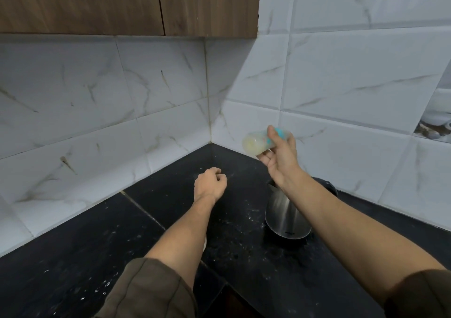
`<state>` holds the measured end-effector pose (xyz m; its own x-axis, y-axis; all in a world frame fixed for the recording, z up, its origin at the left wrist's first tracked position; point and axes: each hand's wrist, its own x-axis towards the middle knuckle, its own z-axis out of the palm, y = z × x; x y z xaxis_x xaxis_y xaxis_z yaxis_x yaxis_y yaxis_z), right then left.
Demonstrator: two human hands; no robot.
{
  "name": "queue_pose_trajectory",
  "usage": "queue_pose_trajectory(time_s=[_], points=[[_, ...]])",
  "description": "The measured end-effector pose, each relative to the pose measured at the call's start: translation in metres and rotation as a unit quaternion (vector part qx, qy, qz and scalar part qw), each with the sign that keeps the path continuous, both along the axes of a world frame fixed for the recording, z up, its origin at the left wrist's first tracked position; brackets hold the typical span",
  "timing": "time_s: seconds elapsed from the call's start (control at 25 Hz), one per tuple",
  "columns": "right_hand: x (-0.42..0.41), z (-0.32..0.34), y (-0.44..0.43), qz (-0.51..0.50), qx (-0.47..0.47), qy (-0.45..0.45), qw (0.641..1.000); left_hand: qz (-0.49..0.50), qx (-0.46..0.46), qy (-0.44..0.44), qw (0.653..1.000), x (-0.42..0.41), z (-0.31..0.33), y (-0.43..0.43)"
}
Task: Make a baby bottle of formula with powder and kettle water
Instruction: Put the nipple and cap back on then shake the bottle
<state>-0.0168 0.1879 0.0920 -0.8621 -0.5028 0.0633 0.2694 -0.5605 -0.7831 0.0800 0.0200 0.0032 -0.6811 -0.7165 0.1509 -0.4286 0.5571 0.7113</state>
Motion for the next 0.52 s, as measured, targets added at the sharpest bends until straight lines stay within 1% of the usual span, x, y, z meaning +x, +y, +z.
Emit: queue_pose_trajectory(time_s=[0.04,0.08,0.16,0.2,0.24,0.32,0.4,0.44,0.48,0.52], points=[[0.001,-0.002,0.0,0.01,0.006,0.004,1.0,0.0,0.002,-0.004,1.0,0.0,-0.002,0.0],[0.007,-0.004,0.001,0.039,0.038,0.027,0.998,-0.001,0.004,-0.011,1.0,0.0,-0.003,0.002],[0.019,-0.009,0.004,0.133,0.118,0.109,0.978,-0.008,-0.001,-0.026,1.0,-0.002,-0.006,0.004],[0.021,-0.011,0.005,0.166,0.133,0.137,0.967,-0.012,-0.008,-0.031,0.999,-0.003,-0.005,0.004],[0.02,-0.012,0.004,0.169,0.121,0.136,0.969,-0.013,-0.013,-0.033,0.999,-0.004,-0.004,0.004],[0.014,-0.007,0.002,0.093,0.058,0.078,0.991,-0.009,-0.015,-0.025,1.0,-0.005,-0.003,0.001],[0.005,-0.003,-0.002,0.012,0.005,0.003,1.0,-0.005,-0.02,-0.023,1.0,-0.004,-0.002,0.0],[0.003,-0.003,-0.003,0.0,-0.002,-0.001,1.0,-0.005,-0.023,-0.024,0.999,-0.004,-0.002,-0.001],[0.005,-0.004,-0.004,0.007,0.015,0.02,1.0,-0.005,-0.024,-0.024,0.999,-0.004,-0.002,-0.001],[0.01,-0.004,-0.003,0.034,0.046,0.056,0.997,-0.005,-0.024,-0.027,0.999,-0.006,-0.003,-0.002]])
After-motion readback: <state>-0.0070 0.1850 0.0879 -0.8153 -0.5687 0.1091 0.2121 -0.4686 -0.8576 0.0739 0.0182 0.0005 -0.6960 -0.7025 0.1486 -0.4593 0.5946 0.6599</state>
